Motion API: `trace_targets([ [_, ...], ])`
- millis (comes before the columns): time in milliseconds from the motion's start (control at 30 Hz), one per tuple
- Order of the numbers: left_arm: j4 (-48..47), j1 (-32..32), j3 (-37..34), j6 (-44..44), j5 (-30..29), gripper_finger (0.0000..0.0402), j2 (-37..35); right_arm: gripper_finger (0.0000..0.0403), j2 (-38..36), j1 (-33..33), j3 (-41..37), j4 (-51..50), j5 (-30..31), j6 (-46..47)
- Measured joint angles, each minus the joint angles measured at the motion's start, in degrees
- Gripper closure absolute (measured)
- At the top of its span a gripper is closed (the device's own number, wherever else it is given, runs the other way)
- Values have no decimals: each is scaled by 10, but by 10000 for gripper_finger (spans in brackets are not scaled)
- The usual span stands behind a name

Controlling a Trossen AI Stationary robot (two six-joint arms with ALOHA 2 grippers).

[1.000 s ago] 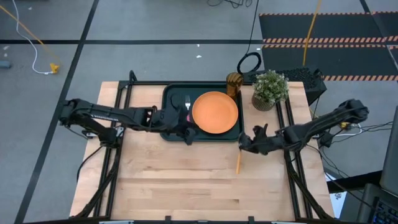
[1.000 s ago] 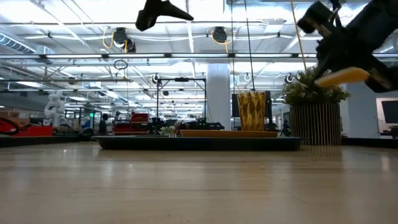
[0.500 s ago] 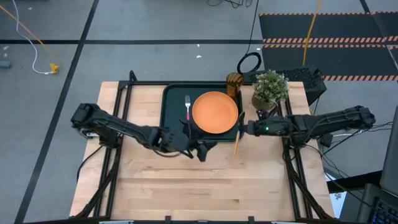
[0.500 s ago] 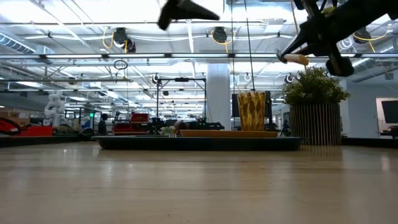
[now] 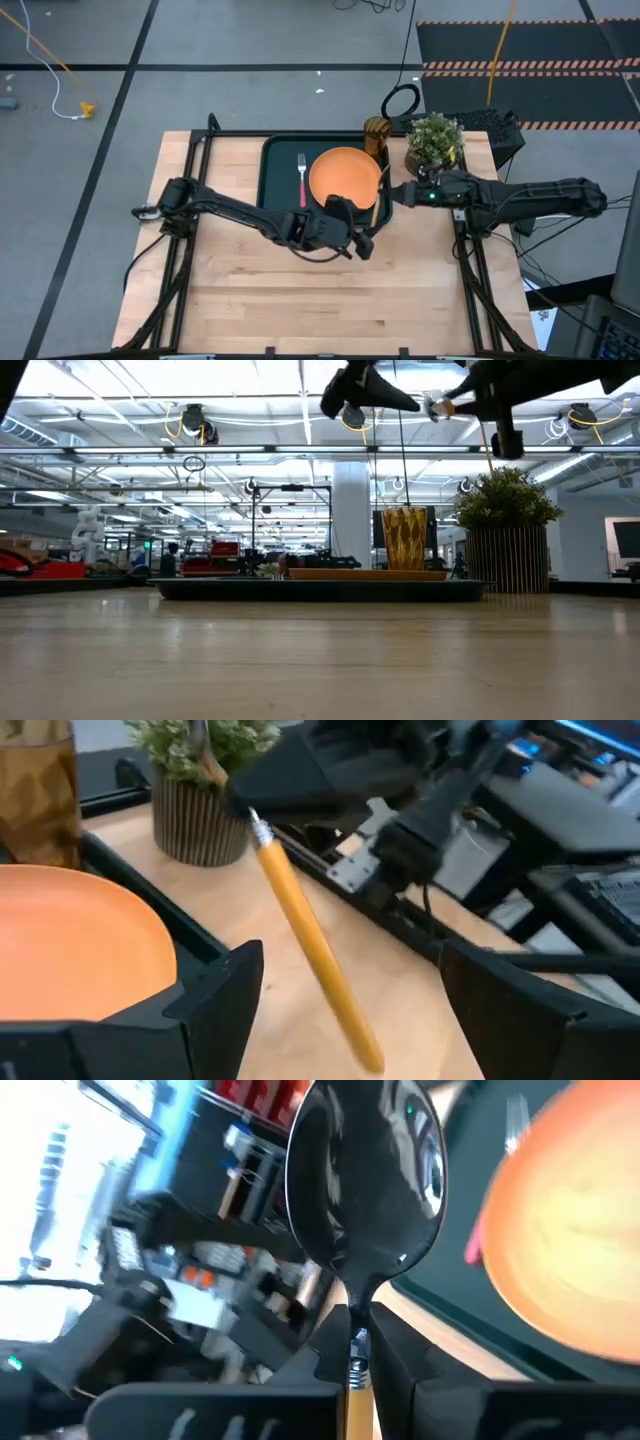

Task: Pick and place plate/cup/fork/spoon on tray
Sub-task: Put the orange spoon to the left of the pink fork on the black tray

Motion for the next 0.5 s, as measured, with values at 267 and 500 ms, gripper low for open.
trace_targets([
  [267,-66,11,22,-59,-13,121,16,394,-1,-26,0,43,33,-7],
  [500,-90,18,22,-84,-13,212,17,394,-1,-36,0,44,45,-5],
])
